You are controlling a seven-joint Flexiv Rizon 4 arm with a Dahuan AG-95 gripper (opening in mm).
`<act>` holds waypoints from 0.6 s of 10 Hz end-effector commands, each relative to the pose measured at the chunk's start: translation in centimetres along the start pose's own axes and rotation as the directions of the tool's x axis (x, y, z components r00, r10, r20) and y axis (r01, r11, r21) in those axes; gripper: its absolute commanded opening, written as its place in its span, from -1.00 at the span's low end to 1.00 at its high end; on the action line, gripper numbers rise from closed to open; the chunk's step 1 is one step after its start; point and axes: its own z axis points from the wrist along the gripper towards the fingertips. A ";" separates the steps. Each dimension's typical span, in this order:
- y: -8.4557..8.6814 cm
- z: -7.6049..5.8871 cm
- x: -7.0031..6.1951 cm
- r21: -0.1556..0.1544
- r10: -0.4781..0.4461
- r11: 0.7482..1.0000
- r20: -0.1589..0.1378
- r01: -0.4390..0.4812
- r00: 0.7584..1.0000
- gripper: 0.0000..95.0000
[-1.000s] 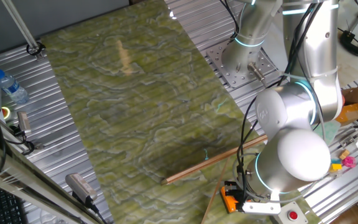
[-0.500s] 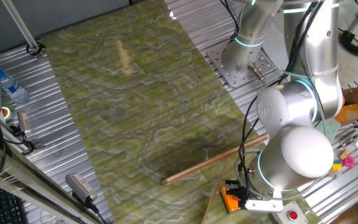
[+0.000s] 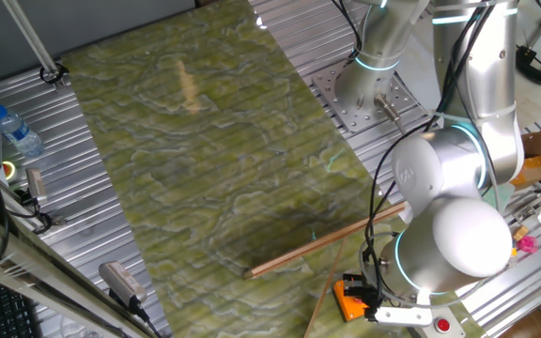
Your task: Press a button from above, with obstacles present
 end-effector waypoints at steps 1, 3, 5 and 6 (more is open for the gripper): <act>0.0 5.7 -0.1 -0.002 -0.001 1.000 0.001 0.001 1.000 -1.00; -0.2 5.0 -0.5 -0.002 0.003 1.000 -0.002 -0.003 1.000 -1.00; -0.2 5.0 -0.6 0.000 0.004 1.000 0.001 -0.004 1.000 -1.00; -0.2 4.8 -0.6 0.001 0.006 1.000 0.000 -0.006 1.000 -1.00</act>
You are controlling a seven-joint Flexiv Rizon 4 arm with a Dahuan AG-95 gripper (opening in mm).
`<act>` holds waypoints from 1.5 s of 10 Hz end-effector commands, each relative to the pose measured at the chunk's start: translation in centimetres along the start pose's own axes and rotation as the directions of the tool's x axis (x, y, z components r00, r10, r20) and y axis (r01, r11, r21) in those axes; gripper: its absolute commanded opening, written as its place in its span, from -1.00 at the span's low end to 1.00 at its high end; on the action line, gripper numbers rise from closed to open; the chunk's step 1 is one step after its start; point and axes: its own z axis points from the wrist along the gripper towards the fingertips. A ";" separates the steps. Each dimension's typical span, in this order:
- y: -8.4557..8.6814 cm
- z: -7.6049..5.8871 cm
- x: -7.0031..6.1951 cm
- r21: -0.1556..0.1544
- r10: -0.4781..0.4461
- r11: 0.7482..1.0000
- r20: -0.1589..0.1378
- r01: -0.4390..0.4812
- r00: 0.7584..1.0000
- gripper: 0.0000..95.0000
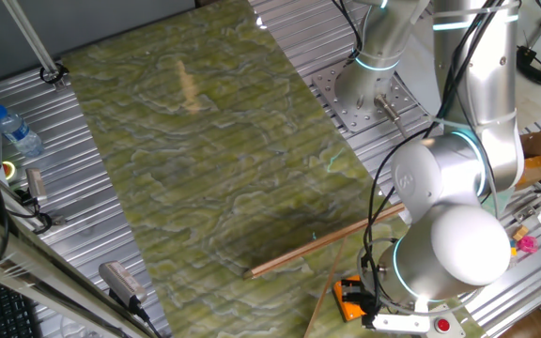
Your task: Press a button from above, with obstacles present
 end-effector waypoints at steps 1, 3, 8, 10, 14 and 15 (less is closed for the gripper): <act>0.0 4.5 0.1 0.002 0.005 1.000 0.001 -0.005 1.000 -1.00; -0.1 3.6 0.0 0.001 0.007 1.000 0.000 -0.007 1.000 -1.00; -0.3 1.8 -0.2 -0.002 0.014 1.000 -0.002 -0.014 1.000 -1.00; -0.3 0.1 -0.4 -0.015 0.019 1.000 0.008 -0.019 1.000 -1.00; 0.4 -5.1 -0.8 -0.039 0.045 0.998 0.006 -0.044 0.999 -1.00; 0.6 -5.7 -0.7 -0.041 0.058 0.998 0.006 -0.058 0.998 -1.00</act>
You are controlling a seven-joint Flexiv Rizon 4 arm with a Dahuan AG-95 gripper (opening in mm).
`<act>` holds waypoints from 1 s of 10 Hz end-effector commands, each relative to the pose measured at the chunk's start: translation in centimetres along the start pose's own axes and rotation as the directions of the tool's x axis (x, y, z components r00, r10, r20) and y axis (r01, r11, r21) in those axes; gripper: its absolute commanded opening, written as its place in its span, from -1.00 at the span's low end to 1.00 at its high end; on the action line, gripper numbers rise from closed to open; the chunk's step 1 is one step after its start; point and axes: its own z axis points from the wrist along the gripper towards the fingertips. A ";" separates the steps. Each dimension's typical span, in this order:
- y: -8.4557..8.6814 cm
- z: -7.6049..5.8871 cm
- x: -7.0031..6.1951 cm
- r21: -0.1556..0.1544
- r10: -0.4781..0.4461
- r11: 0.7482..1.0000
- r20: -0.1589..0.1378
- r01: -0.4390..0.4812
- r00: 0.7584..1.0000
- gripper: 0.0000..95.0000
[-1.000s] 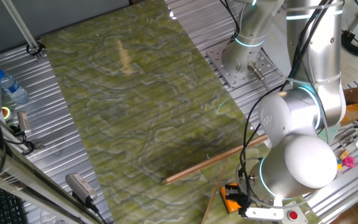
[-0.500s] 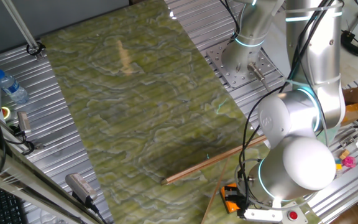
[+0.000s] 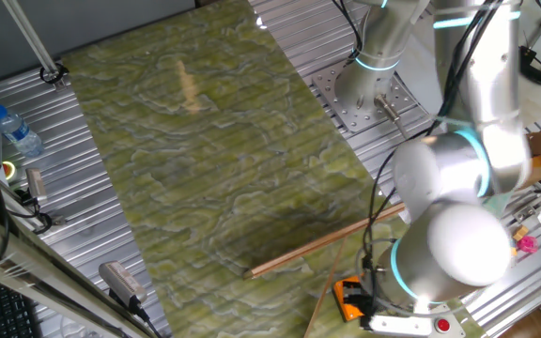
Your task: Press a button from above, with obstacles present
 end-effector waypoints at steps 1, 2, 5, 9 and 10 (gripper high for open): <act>0.3 -0.9 -0.1 0.000 0.045 0.999 0.010 -0.045 0.999 -1.00; 0.6 -1.7 0.0 -0.005 0.081 0.997 0.003 -0.081 0.997 -1.00; 1.6 -3.9 0.5 -0.024 0.183 0.983 0.005 -0.183 0.983 -1.00; 2.8 -5.8 1.0 -0.048 0.253 0.966 0.016 -0.252 0.967 -1.00; 2.9 -6.0 1.0 -0.050 0.259 0.965 0.017 -0.258 0.966 -1.00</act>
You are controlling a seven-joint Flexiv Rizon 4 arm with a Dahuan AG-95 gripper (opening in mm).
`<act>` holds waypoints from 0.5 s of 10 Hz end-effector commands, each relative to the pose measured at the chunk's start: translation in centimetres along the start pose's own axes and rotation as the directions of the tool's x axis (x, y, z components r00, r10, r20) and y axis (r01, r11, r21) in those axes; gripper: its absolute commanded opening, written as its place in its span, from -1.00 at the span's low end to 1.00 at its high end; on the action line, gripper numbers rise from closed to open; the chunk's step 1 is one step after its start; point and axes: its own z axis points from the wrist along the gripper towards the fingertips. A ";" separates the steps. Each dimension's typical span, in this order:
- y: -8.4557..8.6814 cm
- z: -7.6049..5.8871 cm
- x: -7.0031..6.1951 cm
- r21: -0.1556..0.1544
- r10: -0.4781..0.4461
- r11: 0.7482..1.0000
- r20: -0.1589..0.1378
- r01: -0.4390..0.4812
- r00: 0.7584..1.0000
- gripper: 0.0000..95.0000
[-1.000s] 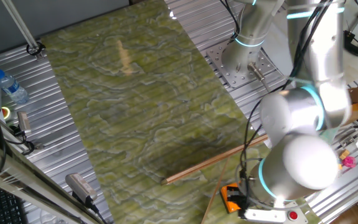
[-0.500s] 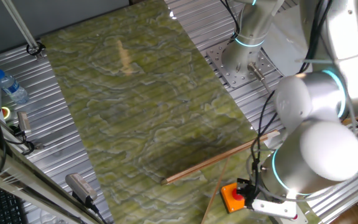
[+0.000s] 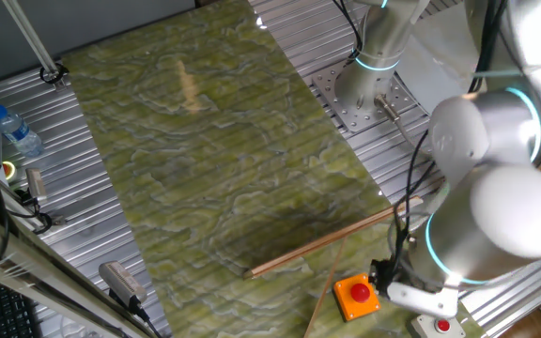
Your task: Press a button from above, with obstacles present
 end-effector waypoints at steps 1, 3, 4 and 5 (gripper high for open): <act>1.0 -1.4 0.7 -0.002 0.038 0.999 -0.001 -0.038 0.999 -1.00; 1.4 -2.0 1.0 -0.005 0.041 0.999 -0.008 -0.041 0.999 -1.00; 1.5 -2.1 1.1 -0.001 0.049 0.999 -0.015 -0.049 0.999 -1.00; 1.5 -2.1 1.1 0.030 0.071 0.997 -0.032 -0.070 0.997 -1.00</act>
